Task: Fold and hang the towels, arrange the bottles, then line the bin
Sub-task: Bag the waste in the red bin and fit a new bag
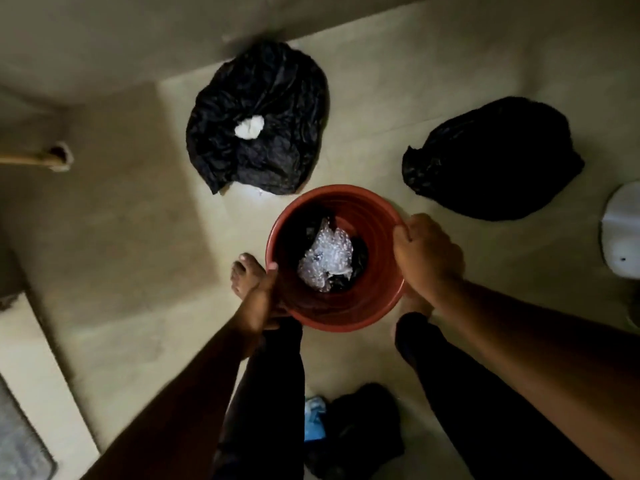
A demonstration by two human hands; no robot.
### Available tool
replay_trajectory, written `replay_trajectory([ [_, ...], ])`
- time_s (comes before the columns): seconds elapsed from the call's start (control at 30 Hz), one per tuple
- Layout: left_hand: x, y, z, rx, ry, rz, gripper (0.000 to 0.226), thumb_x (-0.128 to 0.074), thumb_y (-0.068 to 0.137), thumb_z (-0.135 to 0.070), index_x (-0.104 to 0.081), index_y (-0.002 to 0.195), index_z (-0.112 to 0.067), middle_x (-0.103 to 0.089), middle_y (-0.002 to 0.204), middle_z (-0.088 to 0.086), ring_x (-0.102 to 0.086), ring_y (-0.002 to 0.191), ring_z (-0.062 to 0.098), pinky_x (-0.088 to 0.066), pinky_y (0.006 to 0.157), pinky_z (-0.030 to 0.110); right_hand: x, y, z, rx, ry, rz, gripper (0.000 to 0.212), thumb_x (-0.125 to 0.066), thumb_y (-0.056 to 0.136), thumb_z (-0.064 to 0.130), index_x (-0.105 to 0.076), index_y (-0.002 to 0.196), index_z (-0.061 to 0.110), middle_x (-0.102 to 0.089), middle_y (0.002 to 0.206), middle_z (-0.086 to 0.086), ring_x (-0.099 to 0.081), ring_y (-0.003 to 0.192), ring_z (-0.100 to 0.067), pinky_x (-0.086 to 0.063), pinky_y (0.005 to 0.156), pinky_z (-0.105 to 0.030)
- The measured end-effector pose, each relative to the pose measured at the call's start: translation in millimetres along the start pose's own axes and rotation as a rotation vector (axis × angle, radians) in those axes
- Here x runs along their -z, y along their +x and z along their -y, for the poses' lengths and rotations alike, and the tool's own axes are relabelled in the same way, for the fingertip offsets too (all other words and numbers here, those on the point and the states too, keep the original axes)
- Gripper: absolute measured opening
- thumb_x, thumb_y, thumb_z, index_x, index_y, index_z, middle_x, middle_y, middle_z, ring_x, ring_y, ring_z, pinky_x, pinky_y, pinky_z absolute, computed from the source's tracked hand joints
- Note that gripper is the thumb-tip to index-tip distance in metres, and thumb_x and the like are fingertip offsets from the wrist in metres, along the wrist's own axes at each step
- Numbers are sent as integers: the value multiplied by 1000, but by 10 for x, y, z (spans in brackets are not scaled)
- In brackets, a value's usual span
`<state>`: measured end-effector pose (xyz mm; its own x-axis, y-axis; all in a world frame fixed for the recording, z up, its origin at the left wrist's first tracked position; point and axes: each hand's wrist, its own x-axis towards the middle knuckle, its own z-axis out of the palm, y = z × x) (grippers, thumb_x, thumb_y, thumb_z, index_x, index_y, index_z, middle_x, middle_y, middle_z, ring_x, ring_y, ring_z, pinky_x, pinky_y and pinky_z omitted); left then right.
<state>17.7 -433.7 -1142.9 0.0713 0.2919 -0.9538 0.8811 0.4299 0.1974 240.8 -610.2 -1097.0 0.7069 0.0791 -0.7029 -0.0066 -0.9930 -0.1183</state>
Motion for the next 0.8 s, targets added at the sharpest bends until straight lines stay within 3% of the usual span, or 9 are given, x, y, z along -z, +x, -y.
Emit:
replay_trajectory([
  [0.1, 134, -323, -205, 63, -95, 26, 77, -21, 96, -79, -56, 136, -23, -71, 119, 14, -70, 97, 28, -52, 78, 36, 165, 294, 216, 80, 89, -99, 38, -46, 102, 38, -63, 129, 18, -66, 129, -10, -63, 116, -35, -47, 96, -43],
  [0.2, 336, -132, -219, -6, -72, -102, 67, -25, 103, -68, -59, 134, -19, -75, 105, 13, -70, 85, 23, -47, 70, 32, 163, 704, 533, 176, 274, -5, 35, -58, 99, 26, -61, 132, 18, -66, 130, -9, -64, 118, -29, -46, 98, -32],
  [0.23, 408, 14, -215, -37, -69, -146, 65, -29, 104, -64, -61, 132, -15, -74, 105, 15, -70, 84, 23, -46, 68, 32, 113, 863, 648, 247, 234, 37, 36, -60, 98, 26, -60, 134, 20, -65, 130, -10, -64, 117, -29, -46, 98, -31],
  [0.37, 613, 480, -347, -127, -64, -207, 61, -35, 105, -63, -66, 117, -11, -76, 101, 13, -73, 93, 30, -51, 74, 36, -132, 1356, 1104, 672, -303, 180, 63, -70, 90, 42, -47, 147, 34, -39, 157, -7, -53, 132, -31, -46, 108, -44],
  [0.5, 704, 948, -547, -176, -136, -210, 56, -38, 105, -61, -64, 123, -15, -76, 103, 8, -72, 97, 26, -53, 80, 39, -639, 1807, 1697, 1036, -918, 115, 113, -81, 73, 61, -18, 162, 33, -3, 172, -7, -30, 150, -35, -42, 110, -50],
  [0.6, 690, 1217, -658, -208, -178, -179, 52, -38, 105, -59, -63, 124, -17, -76, 105, 6, -72, 99, 24, -54, 86, 42, -1102, 2056, 2154, 1148, -1039, 45, 140, -86, 63, 65, 7, 163, 33, 21, 170, -4, -7, 157, -33, -36, 115, -59],
  [0.67, 652, 1335, -689, -227, -172, -135, 50, -39, 105, -58, -64, 124, -18, -76, 107, 5, -72, 101, 23, -55, 91, 44, -1337, 2198, 2384, 1218, -1043, -32, 152, -89, 56, 65, 15, 161, 32, 28, 168, -5, -2, 158, -35, -36, 113, -65],
  [0.73, 643, 1385, -676, -239, -155, -93, 48, -40, 105, -57, -64, 124, -20, -76, 110, 3, -71, 103, 21, -55, 92, 44, -1508, 2352, 2512, 1203, -1042, -59, 156, -90, 54, 65, 19, 160, 31, 27, 169, -5, -8, 157, -38, -42, 110, -63],
  [0.8, 643, 1370, -650, -256, -125, -76, 45, -42, 105, -56, -65, 123, -21, -76, 110, 0, -71, 103, 18, -55, 89, 41, -1568, 2403, 2504, 1131, -1056, -62, 143, -89, 62, 60, 7, 163, 27, 8, 172, -8, -24, 151, -39, -48, 102, -56],
])
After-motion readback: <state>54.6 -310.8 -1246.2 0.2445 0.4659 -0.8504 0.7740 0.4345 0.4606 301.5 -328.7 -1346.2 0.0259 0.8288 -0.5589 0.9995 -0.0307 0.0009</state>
